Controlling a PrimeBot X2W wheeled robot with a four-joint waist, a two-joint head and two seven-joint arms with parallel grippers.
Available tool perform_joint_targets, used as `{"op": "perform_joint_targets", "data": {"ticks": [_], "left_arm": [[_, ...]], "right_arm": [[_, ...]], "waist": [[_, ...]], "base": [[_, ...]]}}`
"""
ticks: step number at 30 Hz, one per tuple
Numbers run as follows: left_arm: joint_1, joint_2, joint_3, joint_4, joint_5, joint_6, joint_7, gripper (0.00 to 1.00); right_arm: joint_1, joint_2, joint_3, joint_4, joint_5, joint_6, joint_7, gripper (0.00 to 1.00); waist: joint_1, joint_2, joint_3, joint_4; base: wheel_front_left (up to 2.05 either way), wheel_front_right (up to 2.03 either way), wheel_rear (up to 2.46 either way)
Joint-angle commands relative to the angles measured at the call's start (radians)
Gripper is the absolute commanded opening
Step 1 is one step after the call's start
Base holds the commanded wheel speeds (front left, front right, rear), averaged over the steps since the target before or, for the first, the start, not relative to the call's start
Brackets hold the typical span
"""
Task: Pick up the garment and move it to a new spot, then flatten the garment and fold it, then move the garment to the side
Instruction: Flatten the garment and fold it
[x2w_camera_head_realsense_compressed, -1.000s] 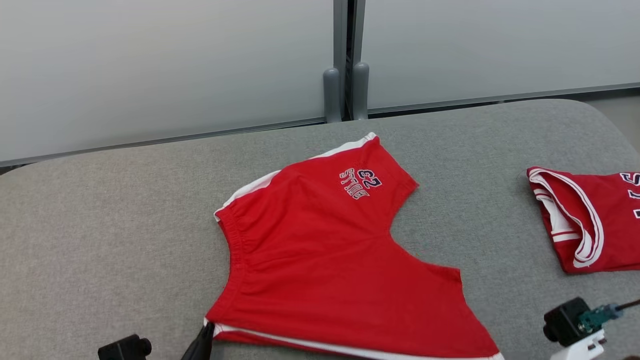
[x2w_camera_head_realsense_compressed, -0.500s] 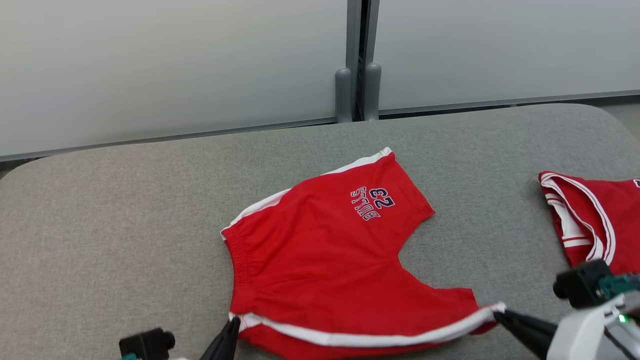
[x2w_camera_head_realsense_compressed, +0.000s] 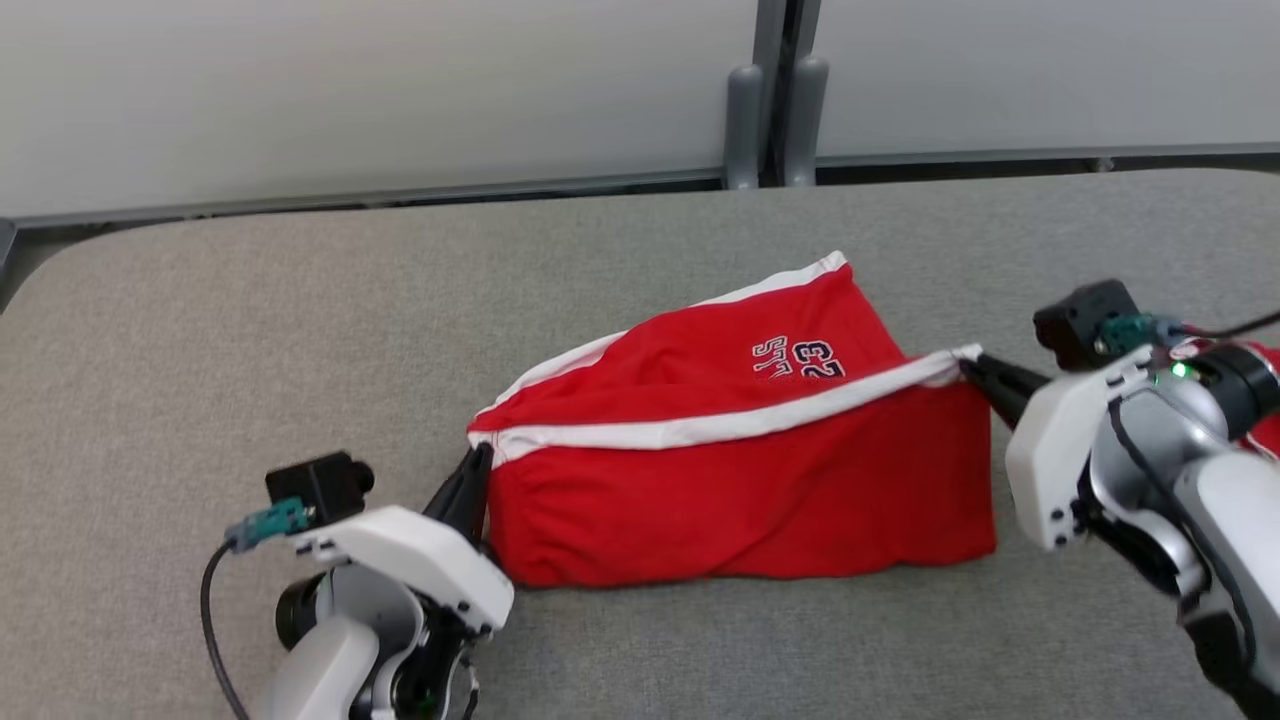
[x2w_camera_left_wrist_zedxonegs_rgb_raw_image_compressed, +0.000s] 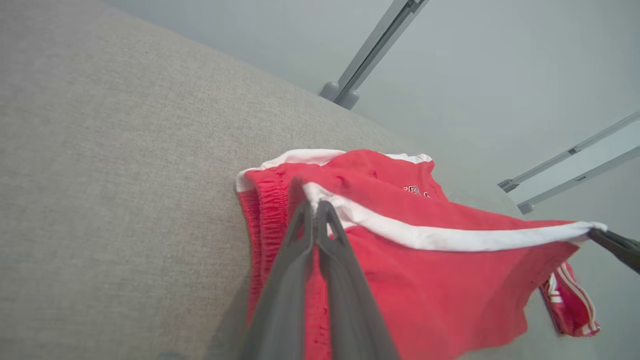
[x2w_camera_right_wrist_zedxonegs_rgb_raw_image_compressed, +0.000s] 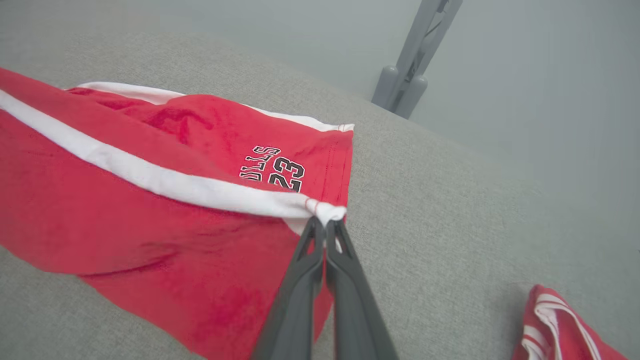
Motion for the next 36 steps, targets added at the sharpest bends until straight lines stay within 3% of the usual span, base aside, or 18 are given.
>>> {"op": "perform_joint_targets", "data": {"ticks": [1, 6, 14, 29, 30, 31, 32, 36], "left_arm": [[-0.057, -0.018, 0.002, 0.046, -0.002, -0.015, -0.005, 0.0], [-0.159, -0.065, 0.002, 0.144, 0.0, -0.039, -0.013, 0.0], [-0.247, -0.112, -0.004, 0.221, -0.006, -0.064, -0.018, 0.0], [-0.343, -0.156, -0.023, 0.355, 0.004, -0.088, -0.054, 0.02], [-0.346, -0.159, -0.022, 0.36, 0.002, -0.094, -0.061, 0.71], [-0.351, -0.16, -0.025, 0.366, 0.004, -0.098, -0.063, 1.0], [-0.356, -0.161, -0.024, 0.372, 0.006, -0.1, -0.07, 1.0], [-0.374, -0.156, -0.042, 0.389, 0.037, -0.128, -0.115, 1.0]], "right_arm": [[-0.074, 0.003, 0.028, 0.078, -0.009, 0.0, -0.05, 0.0], [-0.214, 0.027, 0.082, 0.257, -0.048, 0.0, -0.165, 0.0], [-0.367, 0.043, 0.144, 0.443, -0.101, 0.0, -0.275, 0.0], [-0.553, 0.112, 0.22, 0.772, -0.115, 0.0, -0.439, 0.0], [-0.558, 0.118, 0.218, 0.787, -0.111, 0.0, -0.451, 0.0], [-0.565, 0.124, 0.221, 0.799, -0.11, 0.0, -0.46, 0.27], [-0.57, 0.13, 0.223, 0.811, -0.1, 0.0, -0.47, 1.0], [-0.582, 0.149, 0.243, 0.858, -0.063, 0.0, -0.494, 1.0]], "waist": [[0.0, 0.0, 0.038, 0.028], [0.0, 0.0, 0.082, 0.055], [0.0, 0.0, 0.123, 0.087], [0.0, 0.0, 0.173, 0.137], [0.0, 0.0, 0.173, 0.138], [0.0, 0.0, 0.174, 0.14], [0.0, 0.0, 0.175, 0.141], [0.0, 0.0, 0.164, 0.148]], "base": [[0.0, 0.0, 0.0], [0.0, 0.0, 0.0], [0.0, 0.0, 0.0], [0.0, 0.0, 0.0], [0.0, 0.0, 0.0], [0.0, 0.0, 0.0], [0.0, 0.0, 0.0], [0.0, 0.0, 0.0]]}}
